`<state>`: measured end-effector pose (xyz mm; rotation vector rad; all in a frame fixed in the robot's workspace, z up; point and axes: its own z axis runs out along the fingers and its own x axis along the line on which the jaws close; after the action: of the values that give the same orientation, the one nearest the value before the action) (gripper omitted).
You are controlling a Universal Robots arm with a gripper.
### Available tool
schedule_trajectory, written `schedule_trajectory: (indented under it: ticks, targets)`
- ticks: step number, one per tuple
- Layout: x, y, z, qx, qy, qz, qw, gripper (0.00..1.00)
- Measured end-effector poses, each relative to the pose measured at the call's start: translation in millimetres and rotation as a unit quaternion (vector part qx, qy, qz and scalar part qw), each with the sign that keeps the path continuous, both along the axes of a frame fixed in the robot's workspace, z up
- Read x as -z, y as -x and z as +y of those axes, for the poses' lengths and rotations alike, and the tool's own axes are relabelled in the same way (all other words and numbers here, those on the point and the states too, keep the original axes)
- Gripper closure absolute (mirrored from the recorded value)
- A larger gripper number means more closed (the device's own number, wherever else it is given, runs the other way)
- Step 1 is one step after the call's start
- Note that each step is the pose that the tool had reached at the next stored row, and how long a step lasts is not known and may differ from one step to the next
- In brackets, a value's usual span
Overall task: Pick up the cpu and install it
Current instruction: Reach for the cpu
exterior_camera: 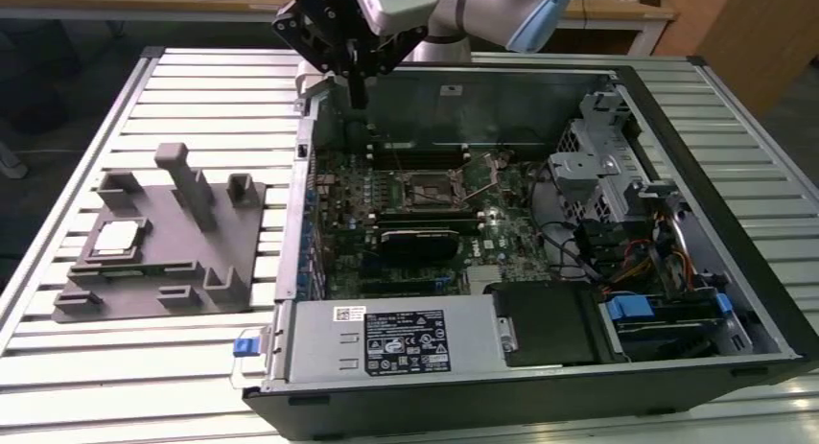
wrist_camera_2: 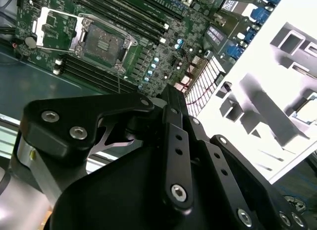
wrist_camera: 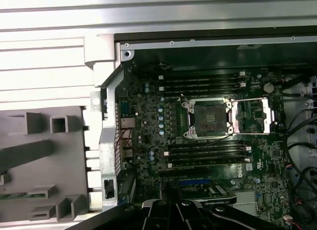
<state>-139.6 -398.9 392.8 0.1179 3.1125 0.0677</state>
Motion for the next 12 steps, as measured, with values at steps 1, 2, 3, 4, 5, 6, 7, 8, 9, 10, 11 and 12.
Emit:
schedule_trajectory:
  ticks: [1, 2, 3, 4, 5, 6, 7, 8, 9, 10, 11, 12]
  targets:
    - [0.0, 0.4, 0.0, 0.000, 0.0000, 0.0000, 1.0000, 0.89]
    - [0.1, 0.9, 0.0, 0.000, 0.0000, 0.0000, 1.0000, 0.89]
    - [0.2, 1.2, 0.0, 0.000, 0.0000, 0.0000, 1.0000, 0.89]
    - [0.3, 1.6, 0.0, 0.000, 0.0000, 0.0000, 1.0000, 0.89]
    - [0.4, 1.9, 0.0, 0.000, 0.0000, 0.0001, 1.0000, 0.89]
    - [0.5, 2.3, 0.0, 0.000, 0.0000, 0.0001, 1.0000, 0.89]
    - [0.5, 2.7, 0.0, 0.000, 0.0000, 0.0001, 1.0000, 0.89]
    - [0.6, 3.2, 0.0, 0.000, 0.0000, 0.0001, 1.0000, 0.89]
    - [0.7, 3.7, 0.0, 0.000, 0.0000, 0.0001, 1.0000, 0.89]
    - [0.8, 4.1, 0.0, 0.000, 0.0000, 0.0001, 1.0000, 0.89]
    - [0.9, 4.6, 0.0, 0.000, 0.0000, 0.0001, 1.0000, 0.89]
    - [0.9, 4.9, 0.0, 0.000, 0.0000, 0.0001, 1.0000, 0.89]
